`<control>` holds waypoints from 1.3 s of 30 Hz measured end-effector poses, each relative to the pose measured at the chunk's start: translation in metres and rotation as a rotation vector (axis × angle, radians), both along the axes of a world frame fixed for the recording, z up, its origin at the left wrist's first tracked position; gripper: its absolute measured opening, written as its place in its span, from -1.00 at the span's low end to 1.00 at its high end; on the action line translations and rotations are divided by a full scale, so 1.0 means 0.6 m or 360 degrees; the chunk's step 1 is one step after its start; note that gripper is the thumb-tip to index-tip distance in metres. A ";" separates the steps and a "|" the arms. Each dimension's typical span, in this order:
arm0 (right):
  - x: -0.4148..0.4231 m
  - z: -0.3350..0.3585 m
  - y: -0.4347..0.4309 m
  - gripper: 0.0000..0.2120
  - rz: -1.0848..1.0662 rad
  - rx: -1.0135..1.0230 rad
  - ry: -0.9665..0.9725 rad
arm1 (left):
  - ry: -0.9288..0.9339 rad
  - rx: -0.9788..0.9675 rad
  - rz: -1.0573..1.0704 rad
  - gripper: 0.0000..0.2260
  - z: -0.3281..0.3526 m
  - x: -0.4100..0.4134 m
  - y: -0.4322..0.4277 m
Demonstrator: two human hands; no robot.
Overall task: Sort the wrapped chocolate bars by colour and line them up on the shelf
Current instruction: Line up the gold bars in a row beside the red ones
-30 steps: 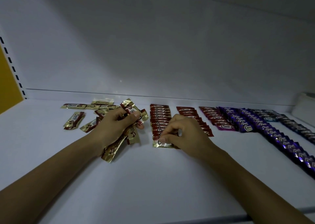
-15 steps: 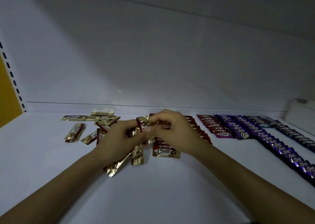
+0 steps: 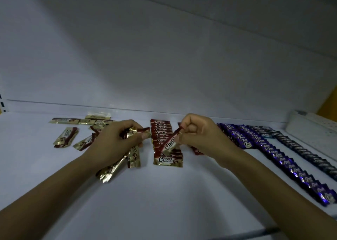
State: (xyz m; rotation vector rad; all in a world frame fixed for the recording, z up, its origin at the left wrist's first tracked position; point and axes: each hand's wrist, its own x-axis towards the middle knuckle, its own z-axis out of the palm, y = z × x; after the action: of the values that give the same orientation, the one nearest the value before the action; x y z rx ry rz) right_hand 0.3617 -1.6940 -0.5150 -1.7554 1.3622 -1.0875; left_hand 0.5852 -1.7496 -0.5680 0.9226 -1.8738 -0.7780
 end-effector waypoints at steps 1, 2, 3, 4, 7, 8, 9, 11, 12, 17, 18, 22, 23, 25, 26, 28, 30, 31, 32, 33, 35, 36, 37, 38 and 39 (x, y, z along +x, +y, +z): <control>-0.005 -0.007 0.009 -0.79 0.0018 0.0019 -0.0008 | 0.0024 0.0018 0.0003 -0.73 0.000 0.001 0.000; -0.010 -0.017 0.019 -0.77 0.0053 0.0033 0.0000 | 0.0036 0.0028 0.0012 -0.72 -0.001 0.002 -0.002; -0.013 -0.029 0.028 -0.74 0.0091 0.0036 0.0053 | 0.0037 0.0035 0.0023 -0.71 -0.002 0.002 -0.003; -0.017 -0.042 0.039 -0.72 0.0108 0.0026 0.0163 | 0.0032 0.0040 0.0031 -0.72 -0.003 0.003 -0.004; -0.029 -0.065 0.059 -0.73 0.0018 -0.0055 0.0561 | 0.0009 0.0041 0.0036 -0.75 -0.006 0.003 -0.007; -0.031 -0.064 0.062 -0.73 0.0002 -0.0065 0.0647 | 0.0003 0.0044 0.0036 -0.75 -0.007 0.003 -0.008; -0.032 -0.063 0.062 -0.74 0.0006 -0.0059 0.0696 | -0.0006 0.0046 0.0034 -0.75 -0.007 0.003 -0.008; -0.032 -0.061 0.057 -0.77 0.0026 -0.0037 0.0715 | -0.0043 0.0046 0.0028 -0.75 -0.007 0.003 -0.007; -0.030 -0.062 0.053 -0.81 0.0014 -0.0019 0.0694 | -0.0073 0.0036 0.0023 -0.75 -0.007 0.004 -0.007; -0.016 -0.076 0.032 -0.94 -0.0075 -0.0033 0.0719 | -0.0198 -0.0015 -0.0001 -0.92 -0.009 0.004 -0.008; -0.014 -0.077 0.028 -0.94 -0.0091 -0.0060 0.0756 | -0.0209 -0.0025 -0.0004 -0.92 -0.010 0.004 -0.008; -0.009 -0.077 0.016 -0.94 -0.0097 -0.0188 0.0825 | -0.0215 -0.0035 -0.0015 -0.96 -0.010 0.004 -0.008; -0.008 -0.077 0.014 -0.94 -0.0091 -0.0213 0.0836 | -0.0224 -0.0033 -0.0016 -0.95 -0.010 0.004 -0.008; -0.007 -0.076 0.010 -0.95 -0.0082 -0.0247 0.0849 | -0.0236 -0.0025 -0.0021 -0.92 -0.010 0.004 -0.009; -0.006 -0.075 0.009 -0.95 -0.0078 -0.0253 0.0848 | -0.0233 -0.0019 -0.0022 -0.89 -0.010 0.004 -0.008; -0.006 -0.075 0.007 -0.93 -0.0084 -0.0271 0.0853 | -0.0216 -0.0013 -0.0026 -0.81 -0.009 0.003 -0.007; -0.009 -0.076 0.005 -0.90 -0.0098 -0.0297 0.0880 | -0.0197 -0.0009 -0.0023 -0.78 -0.007 0.003 -0.007; -0.010 -0.078 0.005 -0.87 -0.0093 -0.0301 0.0909 | -0.0196 -0.0010 -0.0018 -0.78 -0.006 0.004 -0.007; -0.012 -0.080 0.006 -0.83 -0.0078 -0.0303 0.0952 | -0.0200 -0.0013 -0.0012 -0.81 -0.006 0.004 -0.008; -0.014 -0.083 0.007 -0.80 -0.0062 -0.0307 0.1000 | -0.0207 -0.0016 -0.0005 -0.85 -0.006 0.004 -0.008; -0.019 -0.089 0.009 -0.77 -0.0043 -0.0319 0.1051 | -0.0231 -0.0019 0.0002 -0.94 -0.007 0.002 -0.008; -0.021 -0.090 0.010 -0.77 -0.0040 -0.0322 0.1047 | -0.0245 -0.0023 0.0001 -0.96 -0.007 0.002 -0.007; -0.024 -0.090 0.010 -0.77 -0.0041 -0.0319 0.1036 | -0.0257 -0.0028 -0.0003 -0.96 -0.007 0.001 -0.006; -0.025 -0.090 0.010 -0.77 -0.0042 -0.0317 0.1029 | -0.0266 -0.0030 -0.0003 -0.96 -0.007 0.001 -0.006; -0.027 -0.089 0.010 -0.78 -0.0043 -0.0318 0.1026 | -0.0267 -0.0027 0.0000 -0.96 -0.006 0.001 -0.006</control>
State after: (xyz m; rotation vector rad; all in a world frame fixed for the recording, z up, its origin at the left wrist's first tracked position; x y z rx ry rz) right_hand 0.3455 -1.6880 -0.5687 -2.3695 1.6894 -0.7056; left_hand 0.5856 -1.7530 -0.5719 1.0036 -2.0224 -0.7015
